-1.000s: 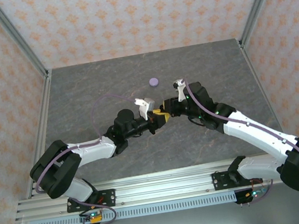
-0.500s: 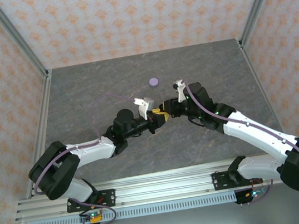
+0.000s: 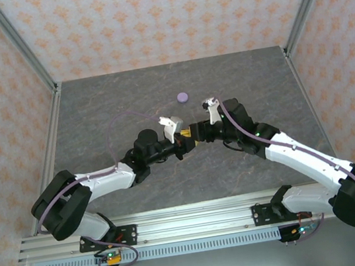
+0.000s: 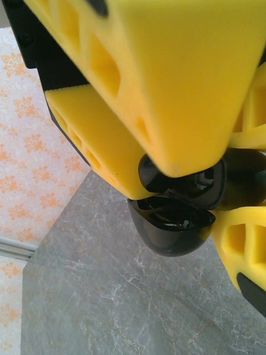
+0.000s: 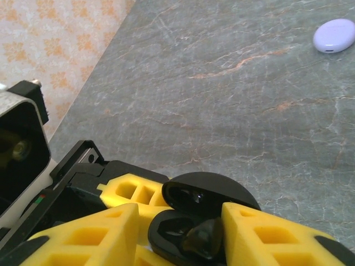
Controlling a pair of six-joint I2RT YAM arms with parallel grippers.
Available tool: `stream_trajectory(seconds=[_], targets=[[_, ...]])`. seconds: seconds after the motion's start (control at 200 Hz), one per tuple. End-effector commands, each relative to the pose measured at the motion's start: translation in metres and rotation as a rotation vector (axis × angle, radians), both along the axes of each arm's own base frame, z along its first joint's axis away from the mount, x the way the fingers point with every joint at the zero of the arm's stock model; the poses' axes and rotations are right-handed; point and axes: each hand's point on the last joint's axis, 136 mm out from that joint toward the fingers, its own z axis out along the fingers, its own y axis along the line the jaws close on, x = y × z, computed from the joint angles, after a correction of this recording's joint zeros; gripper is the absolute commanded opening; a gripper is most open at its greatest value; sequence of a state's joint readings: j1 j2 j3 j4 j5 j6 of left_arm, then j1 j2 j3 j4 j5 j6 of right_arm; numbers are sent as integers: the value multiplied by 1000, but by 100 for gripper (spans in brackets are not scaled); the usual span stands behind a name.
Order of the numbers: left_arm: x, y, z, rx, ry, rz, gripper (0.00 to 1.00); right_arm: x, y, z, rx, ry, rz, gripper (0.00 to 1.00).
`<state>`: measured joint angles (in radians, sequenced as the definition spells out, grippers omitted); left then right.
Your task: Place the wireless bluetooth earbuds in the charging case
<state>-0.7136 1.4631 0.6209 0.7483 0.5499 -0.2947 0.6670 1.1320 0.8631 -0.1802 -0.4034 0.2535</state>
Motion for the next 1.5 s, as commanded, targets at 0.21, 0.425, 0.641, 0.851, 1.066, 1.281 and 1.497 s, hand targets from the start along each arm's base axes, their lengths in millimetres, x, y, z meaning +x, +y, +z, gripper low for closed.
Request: stream_trajectory(seconds=[0.21, 0.425, 0.641, 0.851, 1.066, 1.281, 1.497], targets=[[-17, -1, 36, 5, -195, -71, 16, -11, 5, 22, 6, -1, 65, 54], [-18, 1, 33, 30, -215, -60, 16, -14, 2, 41, 14, -29, 61, 60], [-19, 2, 31, 58, -231, -44, 16, -12, -9, 54, 7, -65, 2, 62], [-12, 11, 25, 104, -221, 21, 17, -17, -13, 57, 20, -46, -9, 62], [-12, 15, 28, 99, -226, 37, 17, -18, -14, 43, -10, -1, -15, 49], [-13, 17, 31, 98, -229, 42, 16, -16, -14, 39, -23, 8, -19, 25], [-19, 13, 37, 73, -240, 7, 16, -12, -15, 32, -43, 17, -37, 20]])
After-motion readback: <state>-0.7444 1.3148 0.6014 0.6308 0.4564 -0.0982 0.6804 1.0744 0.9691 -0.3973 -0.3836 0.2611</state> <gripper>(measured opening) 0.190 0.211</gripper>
